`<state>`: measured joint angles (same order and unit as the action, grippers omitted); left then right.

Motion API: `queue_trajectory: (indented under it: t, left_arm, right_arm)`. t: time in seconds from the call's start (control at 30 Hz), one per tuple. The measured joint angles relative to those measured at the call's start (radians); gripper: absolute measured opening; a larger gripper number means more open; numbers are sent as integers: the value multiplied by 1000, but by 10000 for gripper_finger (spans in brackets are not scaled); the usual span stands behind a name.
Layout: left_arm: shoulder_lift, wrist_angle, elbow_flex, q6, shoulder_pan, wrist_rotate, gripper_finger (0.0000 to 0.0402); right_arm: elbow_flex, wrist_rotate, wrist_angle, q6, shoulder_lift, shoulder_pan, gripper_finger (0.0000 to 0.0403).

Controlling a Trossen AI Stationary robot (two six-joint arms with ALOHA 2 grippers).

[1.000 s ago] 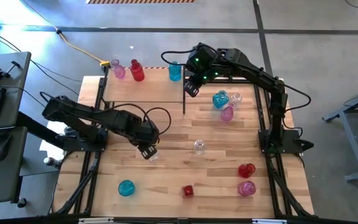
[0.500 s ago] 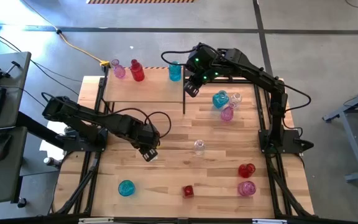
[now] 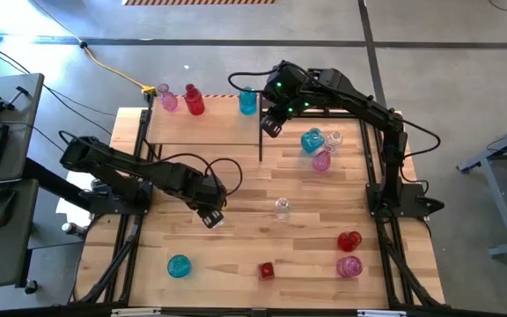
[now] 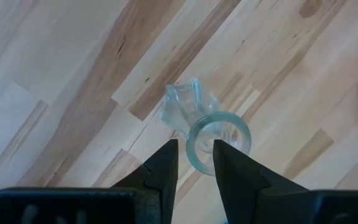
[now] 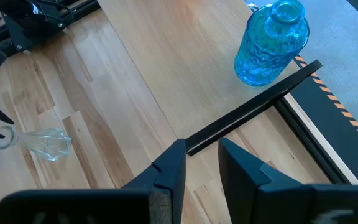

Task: Sort vases onto shelf
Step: Put the bottom left transparent vase on the shelf

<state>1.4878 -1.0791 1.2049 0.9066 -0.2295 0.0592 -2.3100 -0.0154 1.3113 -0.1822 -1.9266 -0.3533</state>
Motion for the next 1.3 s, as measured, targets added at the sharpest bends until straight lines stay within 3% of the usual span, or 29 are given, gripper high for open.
queue_trajectory:
  t: [0.5, 0.83, 1.3]
  left_arm:
    - [37, 4, 0, -1, 6, -12, 90]
    - [37, 7, 2, -10, 6, -20, 11]
    - [-11, -16, 12, -74, 68, -51, 4]
  right_arm:
    - [0, 0, 0, 0, 0, 0, 76]
    - [0, 0, 0, 0, 0, 0, 76]
    - [0, 0, 0, 0, 0, 0, 76]
